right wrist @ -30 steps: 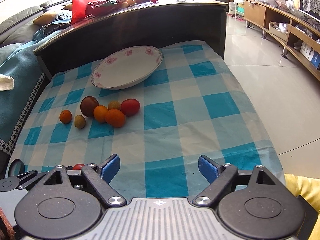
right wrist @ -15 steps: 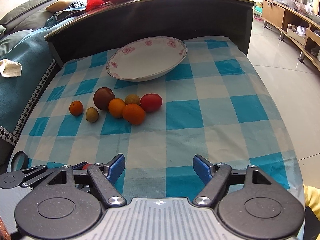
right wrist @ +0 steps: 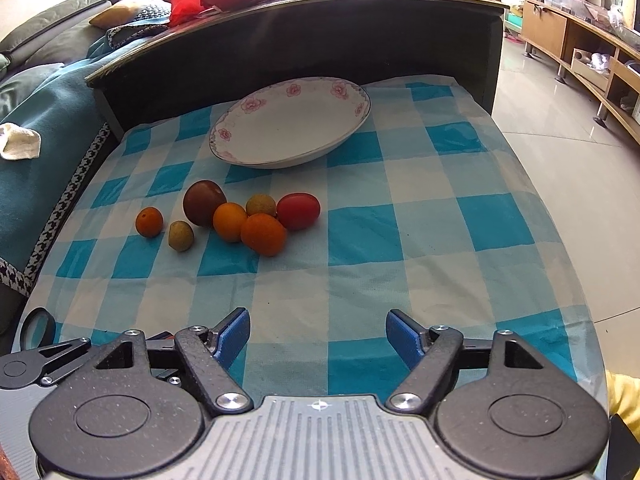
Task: Organize fruits
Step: 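Grasp an orange with the right tool while the left tool holds the tomato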
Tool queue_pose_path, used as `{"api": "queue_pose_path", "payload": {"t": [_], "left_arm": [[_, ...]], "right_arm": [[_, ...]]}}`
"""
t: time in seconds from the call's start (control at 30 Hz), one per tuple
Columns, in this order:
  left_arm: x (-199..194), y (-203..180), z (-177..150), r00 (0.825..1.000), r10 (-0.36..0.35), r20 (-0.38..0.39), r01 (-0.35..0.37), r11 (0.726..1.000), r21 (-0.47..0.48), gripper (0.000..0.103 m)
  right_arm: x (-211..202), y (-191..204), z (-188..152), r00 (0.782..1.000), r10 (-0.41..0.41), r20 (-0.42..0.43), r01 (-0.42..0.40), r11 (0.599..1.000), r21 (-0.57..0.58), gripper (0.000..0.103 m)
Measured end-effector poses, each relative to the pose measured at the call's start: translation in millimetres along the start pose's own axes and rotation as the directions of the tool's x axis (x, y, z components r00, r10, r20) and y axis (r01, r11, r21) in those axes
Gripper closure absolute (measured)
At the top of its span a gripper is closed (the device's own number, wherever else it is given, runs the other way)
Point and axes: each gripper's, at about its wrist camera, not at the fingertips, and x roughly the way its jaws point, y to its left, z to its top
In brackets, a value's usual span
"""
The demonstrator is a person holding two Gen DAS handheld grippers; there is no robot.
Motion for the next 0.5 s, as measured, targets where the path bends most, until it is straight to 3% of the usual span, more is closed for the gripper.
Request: {"api": "queue_pose_path", "payload": {"t": [0.23, 0.5], "left_arm": [[-1.5, 26.9, 19.3, 1.000, 0.011, 0.005, -0.011, 0.998, -0.056, 0.065], [10.4, 46.0, 44.2, 1.000, 0.009, 0.005, -0.009, 1.000, -0.015, 0.065]], "right_arm": [[17.5, 6.8, 19.1, 0.999, 0.045, 0.000, -0.045, 0.998, -0.037, 0.050], [45.0, 16.7, 36.0, 0.997, 0.079, -0.001, -0.079, 0.994, -0.077, 0.052]]}}
